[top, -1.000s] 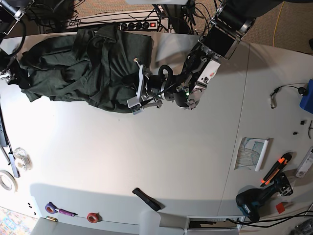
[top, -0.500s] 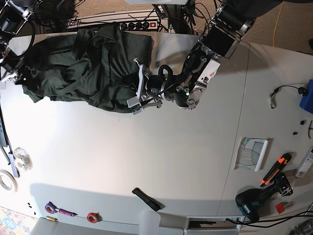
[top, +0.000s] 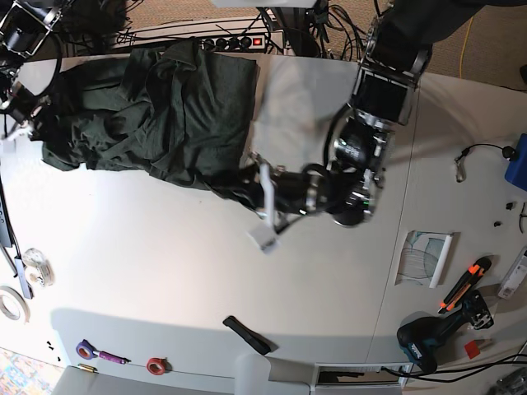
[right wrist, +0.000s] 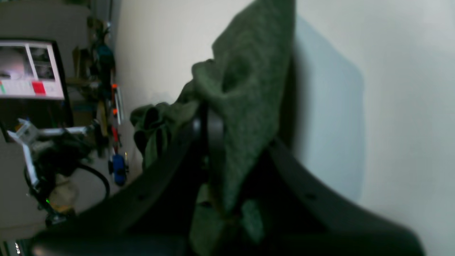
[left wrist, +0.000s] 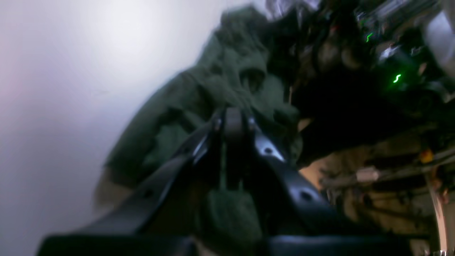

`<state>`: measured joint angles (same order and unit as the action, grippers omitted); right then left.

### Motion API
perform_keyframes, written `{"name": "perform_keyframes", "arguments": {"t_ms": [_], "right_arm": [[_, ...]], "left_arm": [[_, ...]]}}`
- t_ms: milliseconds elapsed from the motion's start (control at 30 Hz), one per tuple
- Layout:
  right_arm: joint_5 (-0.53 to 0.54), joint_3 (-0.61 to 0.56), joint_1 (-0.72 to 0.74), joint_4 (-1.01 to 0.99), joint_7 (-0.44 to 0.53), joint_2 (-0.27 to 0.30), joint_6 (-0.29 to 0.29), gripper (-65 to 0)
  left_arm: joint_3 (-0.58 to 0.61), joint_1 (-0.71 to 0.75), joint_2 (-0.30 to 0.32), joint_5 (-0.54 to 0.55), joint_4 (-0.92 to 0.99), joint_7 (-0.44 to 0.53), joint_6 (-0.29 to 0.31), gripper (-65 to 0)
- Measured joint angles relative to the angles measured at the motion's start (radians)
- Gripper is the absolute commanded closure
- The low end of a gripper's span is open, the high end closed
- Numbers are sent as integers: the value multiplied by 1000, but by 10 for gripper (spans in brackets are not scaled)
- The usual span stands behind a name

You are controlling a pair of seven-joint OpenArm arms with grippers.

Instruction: Layout the t-shirt on the table in an organized manner, then fold the t-shirt properly

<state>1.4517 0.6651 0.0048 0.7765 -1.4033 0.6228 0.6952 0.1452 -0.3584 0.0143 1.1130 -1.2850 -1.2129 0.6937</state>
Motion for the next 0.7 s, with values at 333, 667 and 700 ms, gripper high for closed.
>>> {"name": "perform_keyframes", "arguments": {"t_ms": [333,667,700], "right_arm": [[-9,-3,-100,450,-10,-148,-4,0],[-24,-1,-270,1154,-25,-463,0,0],[-68,-1,-274,1213,-21,-494,4,0]], "left_arm": [[-82,26,170,44,1,-24,0,-45],[-81,25,184,45,0,-17,0,-44],[-81,25,183,44,1,-17,0,-44]]}}
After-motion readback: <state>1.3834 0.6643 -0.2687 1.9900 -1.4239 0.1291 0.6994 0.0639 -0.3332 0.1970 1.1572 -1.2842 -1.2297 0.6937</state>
